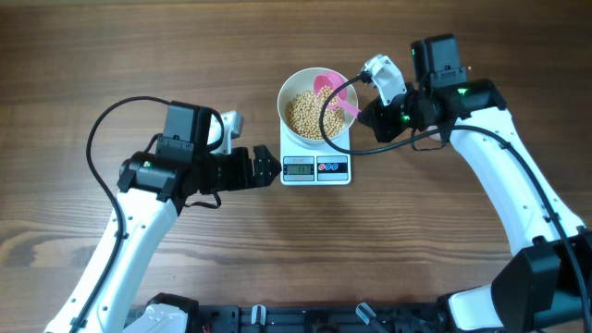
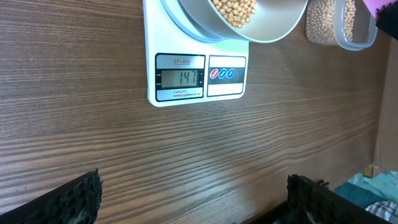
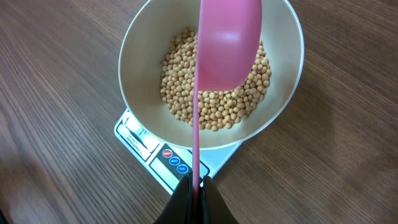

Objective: Scoop item into bowl and weigh 150g on scale
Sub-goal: 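Tilt the scoop with the right gripper to trickle soybeans into bowl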

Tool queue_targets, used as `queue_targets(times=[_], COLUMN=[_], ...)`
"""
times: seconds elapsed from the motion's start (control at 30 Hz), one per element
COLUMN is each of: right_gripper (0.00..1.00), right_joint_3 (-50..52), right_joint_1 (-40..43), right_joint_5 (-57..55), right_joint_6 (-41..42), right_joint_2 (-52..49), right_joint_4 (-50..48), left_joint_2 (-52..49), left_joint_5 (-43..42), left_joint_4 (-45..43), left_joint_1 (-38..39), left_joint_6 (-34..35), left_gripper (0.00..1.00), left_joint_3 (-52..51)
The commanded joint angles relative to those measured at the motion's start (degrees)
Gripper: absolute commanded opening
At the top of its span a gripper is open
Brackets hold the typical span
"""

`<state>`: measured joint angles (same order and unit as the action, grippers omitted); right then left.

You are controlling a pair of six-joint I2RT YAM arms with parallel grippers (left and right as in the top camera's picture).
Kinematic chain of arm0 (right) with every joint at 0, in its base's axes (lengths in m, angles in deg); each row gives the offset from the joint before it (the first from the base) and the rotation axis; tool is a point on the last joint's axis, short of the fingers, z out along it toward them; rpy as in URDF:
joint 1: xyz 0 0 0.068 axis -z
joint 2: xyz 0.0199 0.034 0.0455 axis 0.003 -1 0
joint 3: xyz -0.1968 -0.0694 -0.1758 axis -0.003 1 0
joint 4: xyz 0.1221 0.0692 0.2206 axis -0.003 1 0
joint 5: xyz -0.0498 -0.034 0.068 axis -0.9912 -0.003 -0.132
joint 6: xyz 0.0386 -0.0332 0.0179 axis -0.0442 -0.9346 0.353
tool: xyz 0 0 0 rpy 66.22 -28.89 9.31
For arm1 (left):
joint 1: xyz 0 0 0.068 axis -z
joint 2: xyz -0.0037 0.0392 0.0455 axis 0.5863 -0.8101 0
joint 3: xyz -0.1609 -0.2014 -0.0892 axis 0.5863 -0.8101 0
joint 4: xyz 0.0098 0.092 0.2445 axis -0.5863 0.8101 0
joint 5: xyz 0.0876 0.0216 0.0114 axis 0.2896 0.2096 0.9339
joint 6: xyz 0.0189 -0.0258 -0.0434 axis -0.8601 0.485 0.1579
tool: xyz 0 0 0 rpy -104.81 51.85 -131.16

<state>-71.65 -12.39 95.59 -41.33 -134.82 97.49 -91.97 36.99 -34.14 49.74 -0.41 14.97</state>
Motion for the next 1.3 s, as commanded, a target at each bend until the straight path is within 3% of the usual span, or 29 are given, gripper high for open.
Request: queue_targets(times=[0.0, 1.27], right_gripper=[0.04, 0.04], right_joint_3=[-0.7, -0.7], right_joint_1=[0.0, -3.4], right_joint_5=[0.1, -5.9], right_joint_6=[-1.2, -7.1], right_joint_2=[1.7, 2.3], right_joint_4=[-0.1, -2.8], left_joint_2=[-0.3, -0.3], left_joint_5=[0.5, 0.5], left_joint_4=[-0.2, -0.2], left_joint_1=[-0.2, -0.2], left_joint_6=[-1.1, -1.1], left_gripper=[1.0, 1.0], left_joint_3=[0.0, 0.0])
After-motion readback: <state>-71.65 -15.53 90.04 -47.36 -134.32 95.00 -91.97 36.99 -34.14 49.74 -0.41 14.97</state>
